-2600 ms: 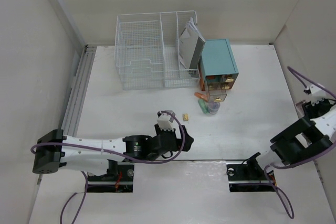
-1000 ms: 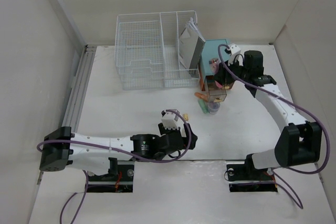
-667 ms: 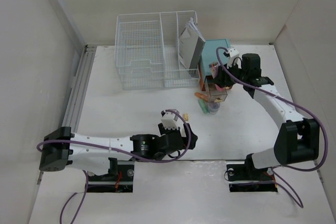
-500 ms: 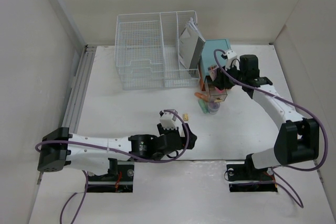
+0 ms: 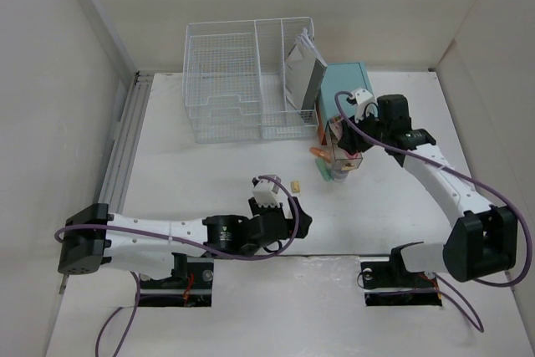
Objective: Organize the desk
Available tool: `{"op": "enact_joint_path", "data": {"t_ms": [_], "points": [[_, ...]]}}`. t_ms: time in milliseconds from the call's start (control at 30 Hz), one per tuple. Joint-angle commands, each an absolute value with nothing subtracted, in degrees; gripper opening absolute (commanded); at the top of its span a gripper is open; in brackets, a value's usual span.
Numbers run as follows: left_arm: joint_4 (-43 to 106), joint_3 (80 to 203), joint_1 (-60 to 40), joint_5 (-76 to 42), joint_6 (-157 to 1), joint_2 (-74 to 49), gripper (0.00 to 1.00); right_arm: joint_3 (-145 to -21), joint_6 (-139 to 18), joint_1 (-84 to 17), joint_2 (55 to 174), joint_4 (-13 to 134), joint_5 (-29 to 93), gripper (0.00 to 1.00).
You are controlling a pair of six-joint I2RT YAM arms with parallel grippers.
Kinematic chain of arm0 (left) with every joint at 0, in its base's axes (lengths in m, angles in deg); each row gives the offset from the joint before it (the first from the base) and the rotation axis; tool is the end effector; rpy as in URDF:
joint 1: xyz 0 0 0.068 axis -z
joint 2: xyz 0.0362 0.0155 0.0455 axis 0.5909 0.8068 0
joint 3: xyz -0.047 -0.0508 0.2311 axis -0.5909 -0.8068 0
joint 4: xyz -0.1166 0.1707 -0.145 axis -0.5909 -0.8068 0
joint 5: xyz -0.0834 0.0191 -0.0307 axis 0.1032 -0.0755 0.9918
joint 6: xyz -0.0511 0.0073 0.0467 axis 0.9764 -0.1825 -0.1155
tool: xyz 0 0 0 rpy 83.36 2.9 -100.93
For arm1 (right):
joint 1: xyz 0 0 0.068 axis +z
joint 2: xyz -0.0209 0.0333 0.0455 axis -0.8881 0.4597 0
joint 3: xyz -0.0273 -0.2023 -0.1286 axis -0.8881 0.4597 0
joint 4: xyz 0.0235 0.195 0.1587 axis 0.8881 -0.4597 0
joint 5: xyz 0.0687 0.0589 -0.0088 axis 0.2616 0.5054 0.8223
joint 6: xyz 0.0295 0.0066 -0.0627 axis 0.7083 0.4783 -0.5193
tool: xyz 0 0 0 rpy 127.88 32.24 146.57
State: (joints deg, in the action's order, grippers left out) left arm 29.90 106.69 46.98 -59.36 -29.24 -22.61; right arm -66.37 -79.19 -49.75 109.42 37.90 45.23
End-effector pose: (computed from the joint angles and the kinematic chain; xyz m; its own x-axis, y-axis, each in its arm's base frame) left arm 0.0630 -0.2606 0.2077 -0.6940 -0.2802 -0.6632 0.3284 0.6965 -0.6380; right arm 0.2906 0.0873 0.2467 -0.5115 -0.3162 -0.7990 -0.5967 0.7998 0.0656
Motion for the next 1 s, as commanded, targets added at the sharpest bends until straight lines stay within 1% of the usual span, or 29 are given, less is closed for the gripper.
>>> {"op": "enact_joint_path", "data": {"t_ms": [0,200,367,400,467,500,533,600,633,700,733,867,967], "points": [[31.0,105.7,47.3,-60.3,-28.9,-24.3,0.84,-66.4,-79.4,-49.0,106.6,36.6,43.3,0.0],[31.5,105.7,47.3,-60.3,-28.9,-24.8,0.84,-67.0,-78.9,-49.0,106.1,34.7,42.6,0.0],[31.5,105.1,47.3,-60.3,-28.9,-26.0,0.84,-67.6,-78.3,-47.3,107.9,33.7,42.1,0.0],[31.5,105.1,47.3,-60.3,-28.9,-26.0,0.84,-67.6,-78.3,-47.3,108.6,33.7,42.1,0.02],[31.5,104.6,47.3,-60.3,-28.9,-26.5,0.84,-68.2,-78.3,-46.7,109.2,33.7,42.1,0.1],[31.5,104.6,47.3,-60.3,-28.9,-27.0,0.84,-68.7,-78.3,-46.1,109.2,33.7,42.1,0.2],[30.9,104.6,47.3,-60.3,-28.4,-27.0,0.84,-68.7,-77.7,-46.1,109.7,33.7,42.1,0.26],[30.9,104.1,47.3,-60.3,-28.4,-27.0,0.84,-68.7,-77.7,-45.5,109.7,33.7,41.6,0.34],[30.9,104.1,47.3,-60.3,-28.4,-27.7,0.84,-68.7,-77.7,-45.0,109.7,33.7,41.6,0.44],[30.9,103.5,47.3,-60.3,-27.9,-27.7,0.84,-68.7,-77.7,-44.1,109.1,33.7,41.0,0.51],[30.9,103.5,47.3,-60.3,-27.9,-27.7,0.84,-69.3,-77.7,-44.1,109.1,33.7,41.0,0.56],[30.9,103.5,47.3,-60.8,-27.9,-27.7,0.84,-69.8,-77.7,-42.2,107.3,33.7,39.8,0.67],[30.9,103.5,47.3,-60.8,-27.9,-27.7,0.84,-70.3,-77.7,-41.6,105.9,33.7,38.5,0.7]]}}
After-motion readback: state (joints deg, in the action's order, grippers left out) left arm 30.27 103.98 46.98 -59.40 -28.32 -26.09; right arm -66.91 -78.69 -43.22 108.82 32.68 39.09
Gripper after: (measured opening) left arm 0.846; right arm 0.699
